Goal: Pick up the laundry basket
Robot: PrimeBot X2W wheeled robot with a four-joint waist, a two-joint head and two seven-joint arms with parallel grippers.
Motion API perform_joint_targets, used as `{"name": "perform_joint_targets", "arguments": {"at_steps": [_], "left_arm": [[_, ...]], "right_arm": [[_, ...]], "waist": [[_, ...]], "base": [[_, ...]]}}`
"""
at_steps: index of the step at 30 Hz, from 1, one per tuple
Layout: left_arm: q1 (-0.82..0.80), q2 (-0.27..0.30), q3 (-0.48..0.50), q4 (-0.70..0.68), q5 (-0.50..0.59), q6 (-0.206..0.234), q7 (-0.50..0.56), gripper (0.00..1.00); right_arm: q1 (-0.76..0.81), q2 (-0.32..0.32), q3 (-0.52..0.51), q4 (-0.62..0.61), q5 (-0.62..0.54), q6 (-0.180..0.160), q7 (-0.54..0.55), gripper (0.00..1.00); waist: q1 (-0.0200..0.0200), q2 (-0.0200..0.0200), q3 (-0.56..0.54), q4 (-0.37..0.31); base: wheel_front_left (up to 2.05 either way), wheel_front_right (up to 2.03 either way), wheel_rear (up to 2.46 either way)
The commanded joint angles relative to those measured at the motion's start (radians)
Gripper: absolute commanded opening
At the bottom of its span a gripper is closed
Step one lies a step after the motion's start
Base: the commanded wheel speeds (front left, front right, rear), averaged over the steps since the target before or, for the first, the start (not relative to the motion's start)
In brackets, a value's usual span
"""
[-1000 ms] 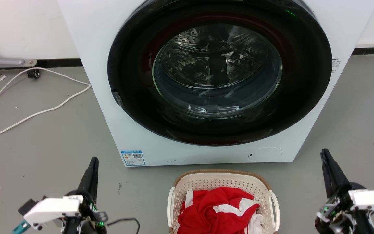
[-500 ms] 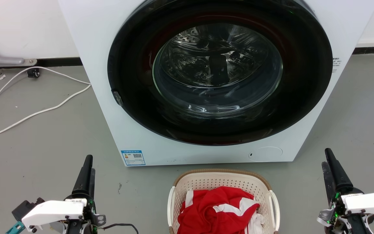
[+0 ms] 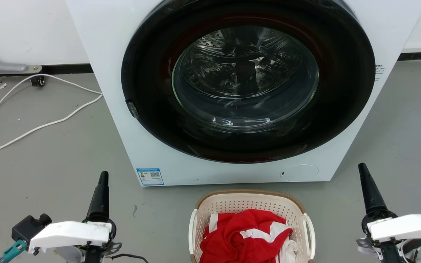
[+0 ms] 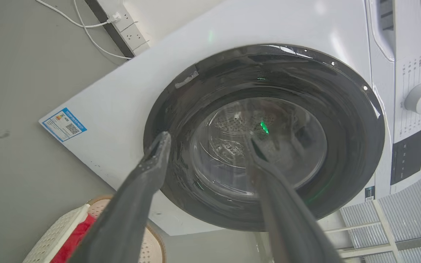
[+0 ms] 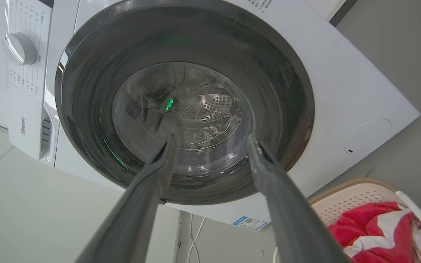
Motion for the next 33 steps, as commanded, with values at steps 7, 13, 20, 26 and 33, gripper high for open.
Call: {"name": "perform_joint_targets", "arguments": {"at_steps": [7, 13, 20, 26, 33], "left_arm": [[0.008, 0.004, -0.022, -0.044, 0.151, 0.023, -0.033, 1.0], [0.023, 0.004, -0.028, -0.062, 0.255, 0.033, -0.055, 1.0], [0.035, 0.004, -0.036, -0.077, 0.371, 0.037, -0.078, 1.0], [0.046, 0.004, -0.043, -0.075, 0.466, 0.037, -0.097, 1.0], [0.056, 0.004, -0.058, -0.074, 0.563, 0.042, -0.117, 1.0]], "right_arm": [[0.009, -0.002, 0.01, -0.045, -0.162, 0.0, -0.033, 1.0], [0.022, -0.002, 0.02, -0.063, -0.265, 0.0, -0.055, 1.0], [0.035, -0.003, 0.03, -0.078, -0.389, 0.0, -0.078, 1.0], [0.048, -0.003, 0.029, -0.077, -0.484, 0.0, -0.097, 1.0], [0.057, -0.003, 0.025, -0.082, -0.583, 0.0, -0.118, 1.0]], "waist": [[-0.0001, 0.0, -0.001, 0.0], [-0.0001, 0.0, -0.004, -0.003], [-0.0001, 0.0, -0.006, -0.002], [-0.0001, 0.0, -0.008, -0.001], [-0.0001, 0.0, -0.01, -0.002]], "base": [[0.0, 0.0, 0.0], [0.0, 0.0, 0.0], [0.0, 0.0, 0.0], [0.0, 0.0, 0.0], [0.0, 0.0, 0.0]]}}
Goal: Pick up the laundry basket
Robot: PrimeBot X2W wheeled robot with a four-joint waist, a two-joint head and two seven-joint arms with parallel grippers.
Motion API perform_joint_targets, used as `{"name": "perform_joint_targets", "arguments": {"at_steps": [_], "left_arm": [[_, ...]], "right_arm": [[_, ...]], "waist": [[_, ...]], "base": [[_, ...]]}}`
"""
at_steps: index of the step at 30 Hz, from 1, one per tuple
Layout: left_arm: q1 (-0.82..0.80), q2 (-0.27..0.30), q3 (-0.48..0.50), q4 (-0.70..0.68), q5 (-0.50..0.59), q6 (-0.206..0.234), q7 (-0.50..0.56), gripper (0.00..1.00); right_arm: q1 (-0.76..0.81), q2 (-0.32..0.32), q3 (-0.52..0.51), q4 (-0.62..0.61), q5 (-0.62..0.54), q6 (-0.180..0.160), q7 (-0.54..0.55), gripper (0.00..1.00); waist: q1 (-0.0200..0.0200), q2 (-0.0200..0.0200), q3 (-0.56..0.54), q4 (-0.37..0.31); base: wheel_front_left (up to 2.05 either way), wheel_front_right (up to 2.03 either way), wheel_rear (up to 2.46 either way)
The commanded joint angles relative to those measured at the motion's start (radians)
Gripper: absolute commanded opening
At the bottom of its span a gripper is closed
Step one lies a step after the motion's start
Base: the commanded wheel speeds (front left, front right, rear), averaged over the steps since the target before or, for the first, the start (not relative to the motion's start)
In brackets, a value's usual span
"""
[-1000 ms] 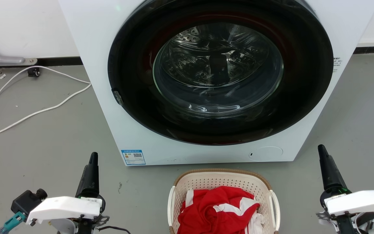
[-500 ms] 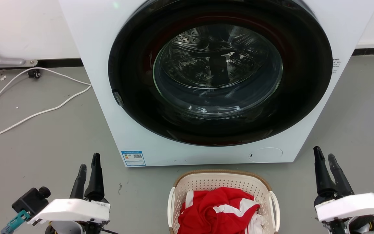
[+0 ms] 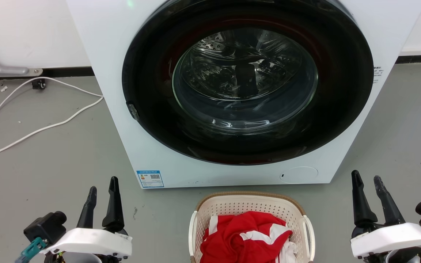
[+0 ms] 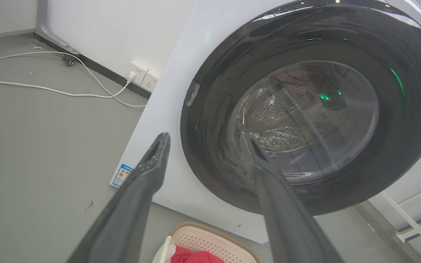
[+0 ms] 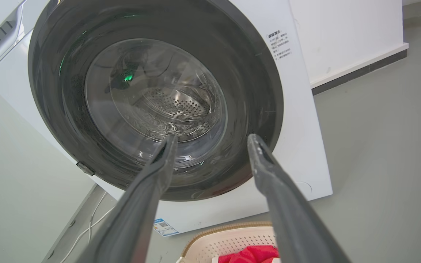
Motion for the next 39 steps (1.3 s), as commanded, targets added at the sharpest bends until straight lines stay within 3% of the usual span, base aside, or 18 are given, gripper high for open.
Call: {"name": "perform_joint_targets", "arguments": {"at_steps": [1, 39], "left_arm": [[0.002, 0.004, -0.005, -0.012, 0.033, 0.003, -0.011, 1.0], [0.048, 0.004, -0.034, 0.008, 0.398, 0.02, -0.101, 1.0]], "right_arm": [[0.001, -0.003, -0.002, -0.016, -0.036, 0.0, -0.01, 1.0], [0.051, -0.003, -0.011, -0.036, -0.453, 0.0, -0.102, 1.0]], "waist": [[-0.0001, 0.0, -0.001, 0.0], [-0.0001, 0.0, -0.004, 0.001]], "base": [[0.0, 0.0, 0.0], [0.0, 0.0, 0.0]]}}
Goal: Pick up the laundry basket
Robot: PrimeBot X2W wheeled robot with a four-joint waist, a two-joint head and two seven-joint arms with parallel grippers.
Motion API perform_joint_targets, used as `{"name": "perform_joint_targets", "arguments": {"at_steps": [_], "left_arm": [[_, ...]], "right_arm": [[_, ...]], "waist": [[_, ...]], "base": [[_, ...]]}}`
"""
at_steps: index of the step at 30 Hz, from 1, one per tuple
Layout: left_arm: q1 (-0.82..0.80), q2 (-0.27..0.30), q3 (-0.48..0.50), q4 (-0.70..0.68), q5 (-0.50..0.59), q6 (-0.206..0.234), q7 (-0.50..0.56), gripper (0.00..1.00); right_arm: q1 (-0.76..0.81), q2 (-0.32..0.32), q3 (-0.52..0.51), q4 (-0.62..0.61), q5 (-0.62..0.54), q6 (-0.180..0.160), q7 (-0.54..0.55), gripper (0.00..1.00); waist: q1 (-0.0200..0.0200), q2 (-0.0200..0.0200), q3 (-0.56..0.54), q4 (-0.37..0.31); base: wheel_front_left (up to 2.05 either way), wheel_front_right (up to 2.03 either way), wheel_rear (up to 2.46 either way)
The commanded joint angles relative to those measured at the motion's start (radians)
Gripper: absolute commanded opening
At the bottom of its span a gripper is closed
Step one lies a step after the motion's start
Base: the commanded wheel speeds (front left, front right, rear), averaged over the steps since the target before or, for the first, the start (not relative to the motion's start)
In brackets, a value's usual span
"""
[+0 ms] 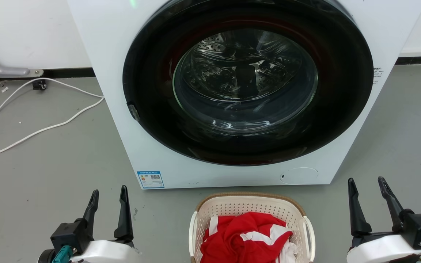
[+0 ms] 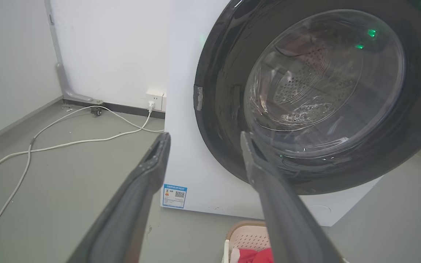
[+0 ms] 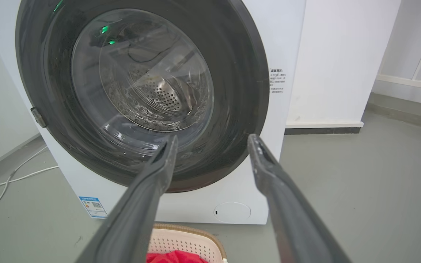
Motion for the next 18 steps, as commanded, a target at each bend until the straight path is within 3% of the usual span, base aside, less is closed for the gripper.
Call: {"name": "perform_joint_targets", "arguments": {"at_steps": [1, 18], "left_arm": [[0.01, 0.003, -0.003, -0.004, 0.026, 0.004, -0.009, 1.0], [0.026, 0.003, -0.013, -0.01, 0.152, 0.018, -0.039, 1.0]], "right_arm": [[0.01, -0.003, -0.002, -0.012, -0.027, 0.0, -0.011, 1.0], [0.027, -0.003, -0.009, -0.019, -0.136, 0.0, -0.04, 1.0]], "waist": [[0.0, 0.0, 0.0, 0.0], [0.0, 0.0, -0.002, -0.001]], "base": [[0.0, 0.0, 0.0], [0.0, 0.0, 0.0]]}}
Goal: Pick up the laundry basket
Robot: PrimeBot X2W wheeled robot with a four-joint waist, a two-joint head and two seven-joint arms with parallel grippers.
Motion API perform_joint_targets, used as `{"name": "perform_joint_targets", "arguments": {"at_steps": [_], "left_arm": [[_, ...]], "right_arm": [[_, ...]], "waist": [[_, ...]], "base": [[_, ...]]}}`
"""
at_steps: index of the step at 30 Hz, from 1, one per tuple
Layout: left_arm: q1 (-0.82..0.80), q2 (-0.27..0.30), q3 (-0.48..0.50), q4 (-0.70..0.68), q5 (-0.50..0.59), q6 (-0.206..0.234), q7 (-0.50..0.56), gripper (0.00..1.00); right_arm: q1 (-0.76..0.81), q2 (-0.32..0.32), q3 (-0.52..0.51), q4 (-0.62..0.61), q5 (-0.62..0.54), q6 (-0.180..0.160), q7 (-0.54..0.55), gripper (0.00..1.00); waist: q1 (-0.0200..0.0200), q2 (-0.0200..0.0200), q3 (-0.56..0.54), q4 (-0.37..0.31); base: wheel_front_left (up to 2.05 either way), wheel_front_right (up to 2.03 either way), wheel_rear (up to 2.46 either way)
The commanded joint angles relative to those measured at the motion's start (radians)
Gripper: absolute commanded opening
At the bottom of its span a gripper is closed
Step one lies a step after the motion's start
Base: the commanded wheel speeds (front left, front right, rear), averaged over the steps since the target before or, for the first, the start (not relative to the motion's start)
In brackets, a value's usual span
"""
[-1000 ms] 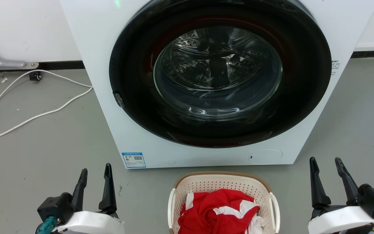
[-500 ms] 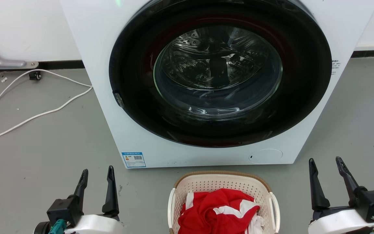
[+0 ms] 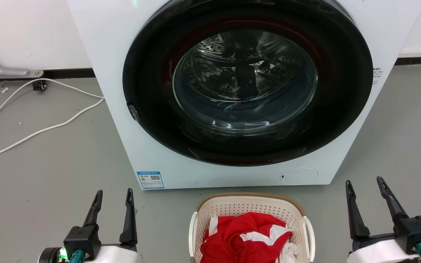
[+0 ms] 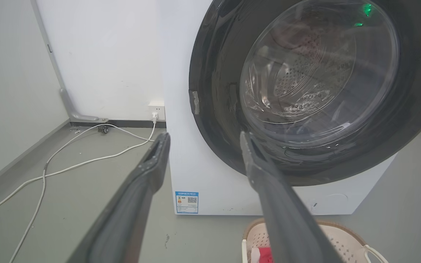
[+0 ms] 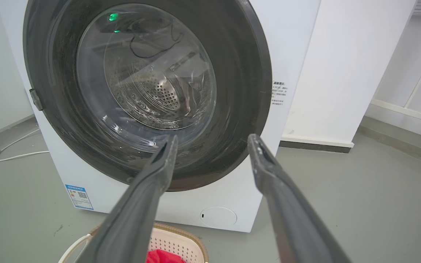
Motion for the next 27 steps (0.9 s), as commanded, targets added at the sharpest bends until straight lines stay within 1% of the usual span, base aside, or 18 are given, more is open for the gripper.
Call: {"name": "perform_joint_targets", "arguments": {"at_steps": [1, 8, 17, 27], "left_arm": [[0.011, 0.003, 0.0, -0.005, 0.02, 0.003, -0.007, 1.0], [0.019, 0.003, -0.003, -0.007, 0.068, 0.005, -0.02, 1.0], [0.021, 0.003, 0.002, -0.001, 0.062, 0.006, -0.02, 1.0], [0.02, 0.003, 0.0, 0.0, 0.061, 0.002, -0.02, 1.0]], "right_arm": [[0.016, -0.003, -0.001, -0.007, -0.018, 0.0, -0.009, 1.0], [0.018, -0.003, -0.002, -0.007, -0.048, 0.0, -0.02, 1.0], [0.02, -0.003, -0.002, 0.005, -0.008, 0.0, -0.019, 1.0], [0.021, -0.003, -0.001, 0.011, 0.01, 0.0, -0.019, 1.0]], "waist": [[0.0, 0.0, 0.0, 0.001], [0.0, 0.0, -0.001, 0.004], [0.0, 0.0, -0.002, 0.006], [0.0, 0.0, 0.002, 0.005]], "base": [[0.0, 0.0, 0.0], [0.0, 0.0, 0.0], [0.0, 0.0, 0.0], [0.0, 0.0, 0.0]]}}
